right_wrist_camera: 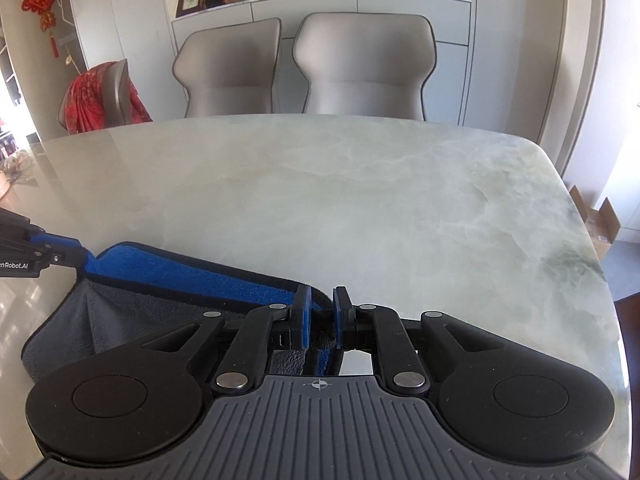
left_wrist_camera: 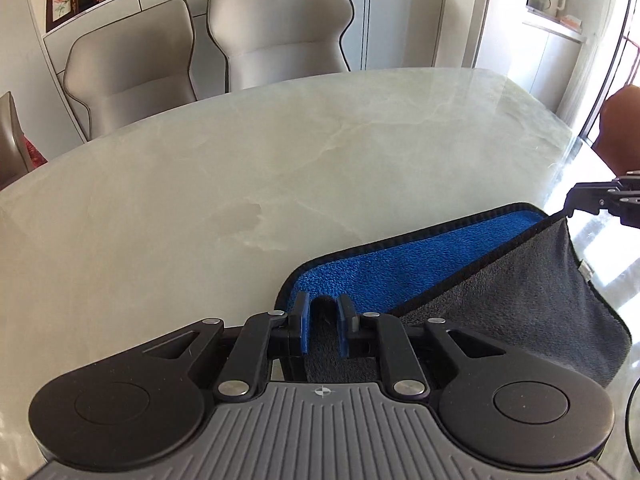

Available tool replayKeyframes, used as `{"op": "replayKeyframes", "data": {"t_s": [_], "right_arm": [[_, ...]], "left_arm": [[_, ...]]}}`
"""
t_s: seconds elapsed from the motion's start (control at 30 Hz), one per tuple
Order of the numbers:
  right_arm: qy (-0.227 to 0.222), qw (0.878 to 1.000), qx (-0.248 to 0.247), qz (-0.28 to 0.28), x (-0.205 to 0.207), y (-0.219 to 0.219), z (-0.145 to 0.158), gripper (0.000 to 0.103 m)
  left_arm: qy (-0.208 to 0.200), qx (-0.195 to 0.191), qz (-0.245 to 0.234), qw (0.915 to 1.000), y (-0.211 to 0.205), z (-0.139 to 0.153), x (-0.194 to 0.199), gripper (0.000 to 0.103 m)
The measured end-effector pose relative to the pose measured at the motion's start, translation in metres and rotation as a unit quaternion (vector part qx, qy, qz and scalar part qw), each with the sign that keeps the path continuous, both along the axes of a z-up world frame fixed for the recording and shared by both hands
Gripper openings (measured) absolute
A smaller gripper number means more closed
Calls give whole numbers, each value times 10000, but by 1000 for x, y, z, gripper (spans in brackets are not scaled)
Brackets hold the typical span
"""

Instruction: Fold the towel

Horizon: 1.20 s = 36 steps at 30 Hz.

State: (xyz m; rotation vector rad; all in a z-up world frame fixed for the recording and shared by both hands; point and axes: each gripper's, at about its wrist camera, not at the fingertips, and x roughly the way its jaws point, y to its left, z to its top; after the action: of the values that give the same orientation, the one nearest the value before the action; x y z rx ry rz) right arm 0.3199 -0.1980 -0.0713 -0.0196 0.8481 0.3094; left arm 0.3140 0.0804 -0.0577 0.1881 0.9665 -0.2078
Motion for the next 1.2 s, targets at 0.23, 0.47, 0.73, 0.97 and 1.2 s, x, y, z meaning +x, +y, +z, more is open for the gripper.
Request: {"op": "replayKeyframes", "data": {"t_s": [0.23, 0.47, 0.73, 0.97, 1.2], "right_arm": [[-15, 9998, -50, -194, -1, -6, -3, 20], [187, 9977, 650, -95, -14, -15, 1, 42], [271, 9995, 89, -97, -8, -4, -21, 42], [149, 9994, 315, -67, 13, -7, -30, 42], [-149, 9987, 470, 122, 11, -8, -24, 7]], "left_arm": [[-244, 315, -72, 9992, 0, 3, -2, 41], [-598, 344, 147, 9975, 13, 9, -11, 52], [-505, 407, -178, 9977, 16, -2, -16, 52], [-536, 494, -565, 9957, 14, -11, -10, 52], [-611, 485, -1120, 9906, 8, -13, -14, 52]]}}
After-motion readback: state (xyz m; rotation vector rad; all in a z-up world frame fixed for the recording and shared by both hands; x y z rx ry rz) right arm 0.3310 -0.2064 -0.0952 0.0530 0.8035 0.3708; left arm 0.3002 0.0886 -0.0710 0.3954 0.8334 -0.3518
